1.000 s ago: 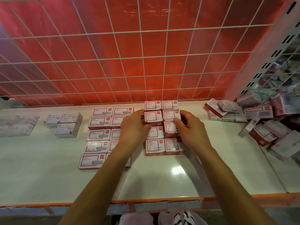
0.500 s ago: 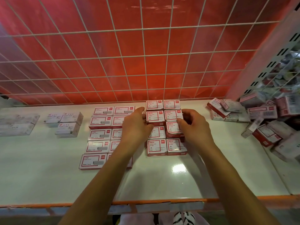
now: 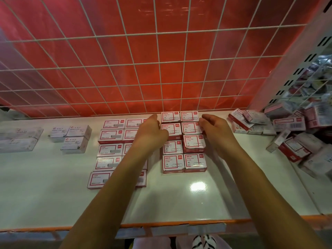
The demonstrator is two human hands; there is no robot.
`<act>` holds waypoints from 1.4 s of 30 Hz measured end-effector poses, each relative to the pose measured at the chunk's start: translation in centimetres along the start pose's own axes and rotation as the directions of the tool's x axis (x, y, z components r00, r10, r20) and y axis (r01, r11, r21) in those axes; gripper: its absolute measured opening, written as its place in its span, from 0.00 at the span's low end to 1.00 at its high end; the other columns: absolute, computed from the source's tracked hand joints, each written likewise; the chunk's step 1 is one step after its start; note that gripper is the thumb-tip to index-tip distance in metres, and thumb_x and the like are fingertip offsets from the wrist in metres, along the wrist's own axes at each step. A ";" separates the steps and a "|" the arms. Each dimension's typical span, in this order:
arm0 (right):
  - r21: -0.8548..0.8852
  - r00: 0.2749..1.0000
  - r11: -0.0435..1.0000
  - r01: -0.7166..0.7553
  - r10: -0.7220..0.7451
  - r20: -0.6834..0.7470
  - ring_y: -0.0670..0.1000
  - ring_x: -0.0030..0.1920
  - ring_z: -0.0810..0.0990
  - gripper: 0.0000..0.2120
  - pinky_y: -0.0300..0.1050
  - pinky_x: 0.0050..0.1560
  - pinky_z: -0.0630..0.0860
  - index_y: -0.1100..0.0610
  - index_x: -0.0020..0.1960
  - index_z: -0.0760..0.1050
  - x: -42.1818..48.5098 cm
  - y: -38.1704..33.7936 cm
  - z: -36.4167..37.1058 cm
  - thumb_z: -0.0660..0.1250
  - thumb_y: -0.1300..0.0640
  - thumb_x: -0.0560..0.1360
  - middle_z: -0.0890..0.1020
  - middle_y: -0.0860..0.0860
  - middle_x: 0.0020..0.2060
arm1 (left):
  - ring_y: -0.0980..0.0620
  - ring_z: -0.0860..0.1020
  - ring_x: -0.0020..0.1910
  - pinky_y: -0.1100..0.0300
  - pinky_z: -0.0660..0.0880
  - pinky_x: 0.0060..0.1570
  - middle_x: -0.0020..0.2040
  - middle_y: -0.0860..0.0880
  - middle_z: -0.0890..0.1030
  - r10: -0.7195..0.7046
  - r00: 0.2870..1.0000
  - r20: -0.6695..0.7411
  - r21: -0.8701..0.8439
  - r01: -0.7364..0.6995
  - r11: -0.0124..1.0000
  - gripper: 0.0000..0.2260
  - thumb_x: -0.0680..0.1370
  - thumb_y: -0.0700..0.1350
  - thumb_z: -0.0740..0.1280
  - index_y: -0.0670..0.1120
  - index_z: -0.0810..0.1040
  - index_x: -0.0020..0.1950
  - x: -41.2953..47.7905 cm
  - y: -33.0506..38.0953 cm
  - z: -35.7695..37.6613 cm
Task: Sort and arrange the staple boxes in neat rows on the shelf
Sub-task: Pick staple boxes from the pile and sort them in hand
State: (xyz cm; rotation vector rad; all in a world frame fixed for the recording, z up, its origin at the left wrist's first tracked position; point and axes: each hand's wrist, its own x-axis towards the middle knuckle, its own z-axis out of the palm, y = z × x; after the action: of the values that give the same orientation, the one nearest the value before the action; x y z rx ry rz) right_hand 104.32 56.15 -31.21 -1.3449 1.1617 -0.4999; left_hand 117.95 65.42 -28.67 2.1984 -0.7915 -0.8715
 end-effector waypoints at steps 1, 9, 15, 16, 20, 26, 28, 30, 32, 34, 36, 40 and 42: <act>-0.014 1.000 1.000 0.002 -0.002 0.021 0.36 0.30 0.80 0.14 0.27 0.24 0.71 0.57 0.66 0.70 0.1 -0.2 0.0 0.56 0.57 0.82 0.79 0.44 0.42 | 0.46 0.78 0.55 0.47 0.78 0.55 0.57 0.53 0.79 0.006 1.000 0.008 -0.002 -0.006 1.000 0.15 0.78 0.40 0.64 0.50 0.72 0.64 0.2 0.0 0.0; -0.197 0.995 0.977 0.078 -0.065 0.071 0.41 0.43 0.81 0.12 0.38 0.41 0.78 0.47 0.62 0.73 0.6 -0.2 0.6 0.55 0.53 0.82 0.82 0.44 0.50 | 0.46 0.79 0.55 0.45 0.77 0.56 0.56 0.51 0.81 0.020 1.000 0.019 -0.026 -0.020 0.999 0.13 0.79 0.43 0.64 0.52 0.76 0.62 0.5 -0.2 0.6; -0.099 0.999 0.995 0.019 -0.014 0.051 0.31 0.28 0.77 0.07 0.26 0.24 0.70 0.49 0.56 0.69 -0.8 -0.3 0.1 0.54 0.57 0.82 0.75 0.38 0.38 | 0.49 0.78 0.52 0.50 0.79 0.51 0.53 0.53 0.78 -0.022 1.000 0.018 -0.113 0.024 0.993 0.07 0.80 0.42 0.62 0.52 0.70 0.57 0.0 -0.6 0.8; -0.091 0.999 0.996 0.019 -0.016 0.042 0.31 0.27 0.76 0.06 0.24 0.24 0.69 0.50 0.53 0.67 -1.2 -0.2 -0.1 0.53 0.58 0.83 0.74 0.39 0.37 | 0.50 0.77 0.51 0.52 0.78 0.49 0.51 0.54 0.77 -0.016 1.000 0.019 -0.118 0.018 0.993 0.06 0.80 0.43 0.62 0.52 0.69 0.55 -0.2 -0.9 0.8; -0.171 0.999 0.985 0.032 -0.035 -0.013 0.41 0.54 0.79 0.14 0.35 0.54 0.75 0.54 0.64 0.70 -2.9 1.3 -0.6 0.53 0.54 0.83 0.79 0.47 0.57 | 0.52 0.78 0.49 0.55 0.77 0.45 0.50 0.56 0.77 0.043 0.999 0.020 -0.102 -0.041 0.994 0.06 0.81 0.45 0.61 0.55 0.66 0.54 -1.8 -2.1 1.3; -0.297 0.997 0.952 0.072 -0.076 -0.002 0.49 0.53 0.79 0.18 0.41 0.51 0.76 0.53 0.69 0.69 -5.0 2.4 -0.4 0.57 0.51 0.81 0.78 0.49 0.62 | 0.50 0.79 0.55 0.48 0.78 0.55 0.56 0.54 0.78 0.038 0.998 0.047 -0.064 -0.035 0.997 0.14 0.81 0.44 0.60 0.56 0.67 0.66 -3.6 -2.8 2.3; -0.310 0.997 0.949 0.062 -0.075 -0.028 0.50 0.56 0.79 0.21 0.43 0.53 0.77 0.54 0.71 0.67 -5.2 2.7 -0.3 0.60 0.49 0.79 0.77 0.50 0.63 | 0.51 0.79 0.55 0.48 0.77 0.56 0.55 0.56 0.78 0.047 0.998 0.044 -0.085 -0.043 0.995 0.16 0.81 0.43 0.60 0.56 0.67 0.67 -4.1 -2.9 2.6; -0.334 0.994 0.937 0.098 -0.109 -0.015 0.46 0.50 0.80 0.19 0.41 0.49 0.77 0.52 0.68 0.70 -5.3 3.0 -0.1 0.61 0.49 0.79 0.79 0.49 0.60 | 0.53 0.78 0.53 0.50 0.77 0.56 0.55 0.57 0.78 0.058 0.997 0.041 -0.098 -0.054 0.994 0.19 0.81 0.42 0.60 0.57 0.66 0.69 -4.3 -3.0 2.8; -0.337 0.989 0.932 0.135 -0.146 -0.008 0.44 0.46 0.79 0.16 0.40 0.47 0.78 0.49 0.65 0.73 -5.4 3.2 0.0 0.61 0.49 0.79 0.81 0.48 0.57 | 0.53 0.78 0.53 0.50 0.77 0.56 0.55 0.57 0.77 0.078 0.996 0.035 -0.095 -0.074 0.993 0.20 0.80 0.40 0.60 0.57 0.65 0.69 -4.7 -2.8 3.0; -0.351 0.985 0.923 0.156 -0.170 -0.009 0.44 0.45 0.78 0.15 0.37 0.46 0.76 0.49 0.65 0.74 -5.4 3.3 0.1 0.60 0.49 0.79 0.82 0.47 0.56 | 0.52 0.78 0.55 0.50 0.78 0.56 0.56 0.56 0.77 0.083 0.996 0.016 -0.091 -0.081 0.993 0.20 0.80 0.40 0.61 0.56 0.66 0.69 -4.8 -2.8 3.2; -0.360 0.984 0.919 0.161 -0.177 -0.012 0.43 0.45 0.77 0.16 0.32 0.43 0.73 0.49 0.65 0.74 -5.5 3.3 0.2 0.60 0.49 0.79 0.81 0.48 0.56 | 0.51 0.79 0.56 0.50 0.78 0.55 0.58 0.55 0.78 0.070 0.998 -0.002 -0.097 -0.070 0.993 0.19 0.80 0.41 0.61 0.56 0.65 0.69 -4.9 -2.8 3.4; -0.359 0.983 0.917 0.171 -0.182 0.002 0.44 0.47 0.77 0.15 0.29 0.41 0.70 0.50 0.65 0.73 -5.7 3.2 0.0 0.59 0.49 0.80 0.81 0.49 0.57 | 0.49 0.80 0.54 0.48 0.79 0.53 0.59 0.52 0.78 0.028 0.998 -0.053 -0.114 -0.033 0.993 0.23 0.80 0.39 0.61 0.54 0.60 0.71 -5.0 -2.6 3.7; -0.352 0.984 0.921 0.164 -0.178 -0.006 0.45 0.48 0.77 0.15 0.30 0.42 0.71 0.51 0.65 0.72 -5.8 3.0 -0.4 0.58 0.49 0.80 0.80 0.49 0.59 | 0.48 0.79 0.56 0.51 0.79 0.53 0.59 0.52 0.76 0.058 0.993 -0.106 -0.052 -0.064 0.997 0.27 0.79 0.39 0.63 0.53 0.54 0.74 -5.2 -2.5 4.2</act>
State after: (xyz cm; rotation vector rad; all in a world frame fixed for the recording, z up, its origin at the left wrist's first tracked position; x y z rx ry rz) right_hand 100.69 61.60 -31.87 -1.7639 1.2092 -0.4576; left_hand 112.44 69.27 -31.00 2.1414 -0.7712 -0.7339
